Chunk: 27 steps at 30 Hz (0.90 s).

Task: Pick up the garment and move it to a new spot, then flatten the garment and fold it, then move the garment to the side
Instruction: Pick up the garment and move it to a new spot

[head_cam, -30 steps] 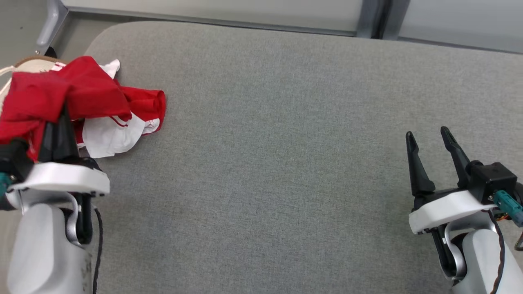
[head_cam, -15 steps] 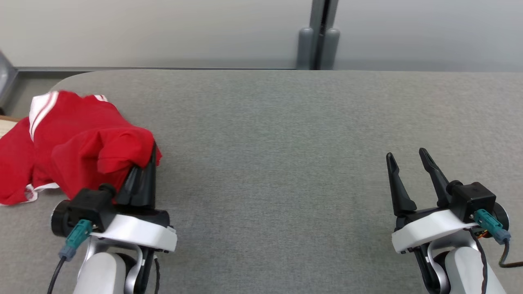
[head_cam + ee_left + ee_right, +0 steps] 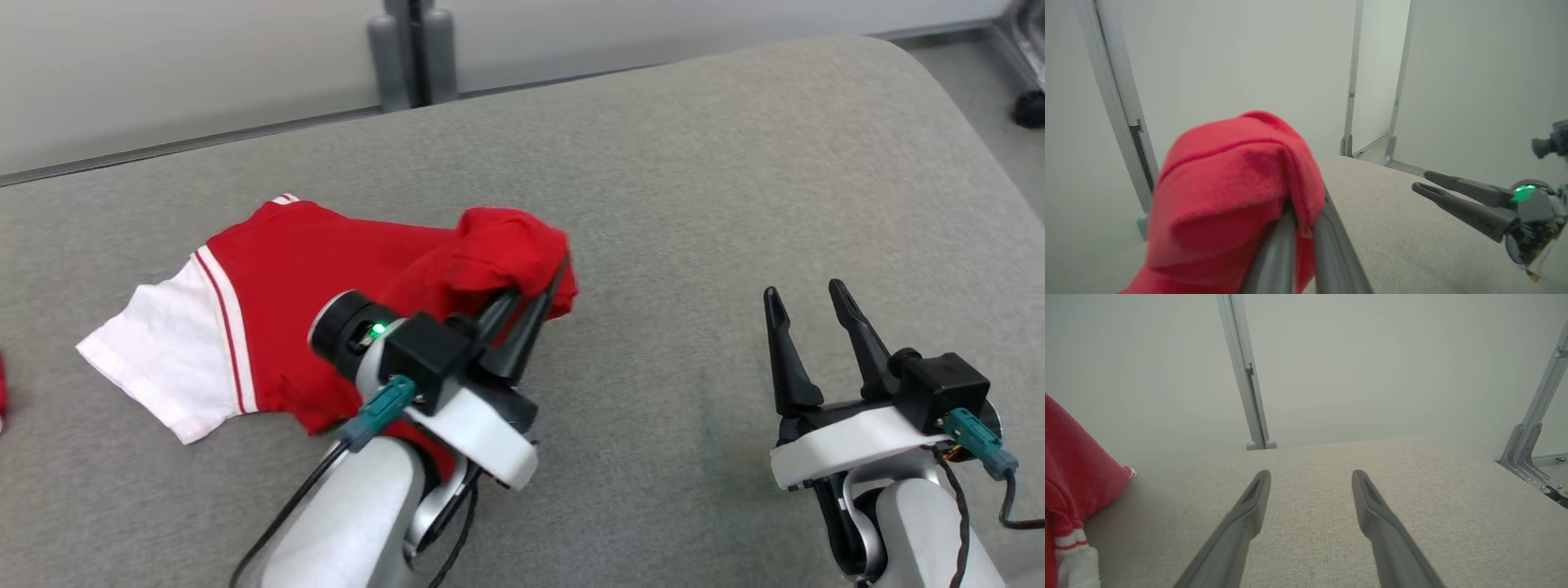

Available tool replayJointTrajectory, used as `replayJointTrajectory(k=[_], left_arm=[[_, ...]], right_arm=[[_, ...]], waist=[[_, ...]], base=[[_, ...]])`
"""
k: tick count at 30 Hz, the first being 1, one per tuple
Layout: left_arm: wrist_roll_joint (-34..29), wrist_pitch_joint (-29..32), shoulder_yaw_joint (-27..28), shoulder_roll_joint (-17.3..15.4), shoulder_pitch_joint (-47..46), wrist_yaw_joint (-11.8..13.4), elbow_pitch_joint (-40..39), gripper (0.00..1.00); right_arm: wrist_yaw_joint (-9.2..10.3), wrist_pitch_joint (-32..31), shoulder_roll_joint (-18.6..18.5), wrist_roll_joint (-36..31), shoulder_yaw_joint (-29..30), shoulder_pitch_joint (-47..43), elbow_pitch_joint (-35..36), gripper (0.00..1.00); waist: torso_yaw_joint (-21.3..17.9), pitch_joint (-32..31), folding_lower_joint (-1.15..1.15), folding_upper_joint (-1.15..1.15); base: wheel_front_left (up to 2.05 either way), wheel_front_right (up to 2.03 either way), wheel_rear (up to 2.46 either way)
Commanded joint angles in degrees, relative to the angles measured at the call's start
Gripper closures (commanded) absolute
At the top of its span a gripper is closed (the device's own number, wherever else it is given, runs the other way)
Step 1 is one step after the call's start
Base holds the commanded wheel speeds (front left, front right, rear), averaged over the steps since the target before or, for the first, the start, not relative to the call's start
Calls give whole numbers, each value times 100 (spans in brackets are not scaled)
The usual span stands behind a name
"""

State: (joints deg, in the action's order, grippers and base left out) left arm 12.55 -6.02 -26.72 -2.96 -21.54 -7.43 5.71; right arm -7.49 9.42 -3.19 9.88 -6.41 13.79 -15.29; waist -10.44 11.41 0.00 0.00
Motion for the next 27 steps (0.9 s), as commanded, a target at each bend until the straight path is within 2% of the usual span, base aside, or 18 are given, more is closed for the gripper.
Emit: replayJointTrajectory(k=[1, 7, 13, 14, 15, 24, 27], left_arm=[[34, -20, -148, -12, -217, -3, 17, 100], [109, 98, -1165, -22, -938, -5, 296, 100], [218, 399, -1790, -173, -1223, -6, 1129, 100], [235, 455, -1862, -202, -1232, -6, 1262, 53], [284, 437, -1966, -207, -1240, -7, 1336, 0], [631, -117, -2207, -396, -971, 3, 1427, 0], [721, -388, -2049, -489, -795, 153, 1328, 0]], right_arm=[[0, 59, 1, 31, -10, 85, -9, 0], [0, 245, 23, 271, -59, 207, -167, 0], [0, 448, 23, 534, -180, 329, -388, 0], [0, 455, 23, 546, -172, 350, -427, 0], [0, 483, 24, 556, -169, 379, -467, 0], [1, 540, 18, 285, -25, 425, -660, 0], [0, 499, 18, 180, 46, 428, -659, 0]], waist=[[-522, 399, 0, 0], [-1002, 910, 0, 0], [-1132, 1167, 0, 0], [-1108, 1174, 0, 0], [-1074, 1169, 0, 0], [-375, 778, 0, 0], [-103, 628, 0, 0]], base=[[0, 0, 0], [0, 0, 0], [0, 0, 0], [0, 0, 0], [0, 0, 0], [0, 0, 0], [0, 0, 0]])
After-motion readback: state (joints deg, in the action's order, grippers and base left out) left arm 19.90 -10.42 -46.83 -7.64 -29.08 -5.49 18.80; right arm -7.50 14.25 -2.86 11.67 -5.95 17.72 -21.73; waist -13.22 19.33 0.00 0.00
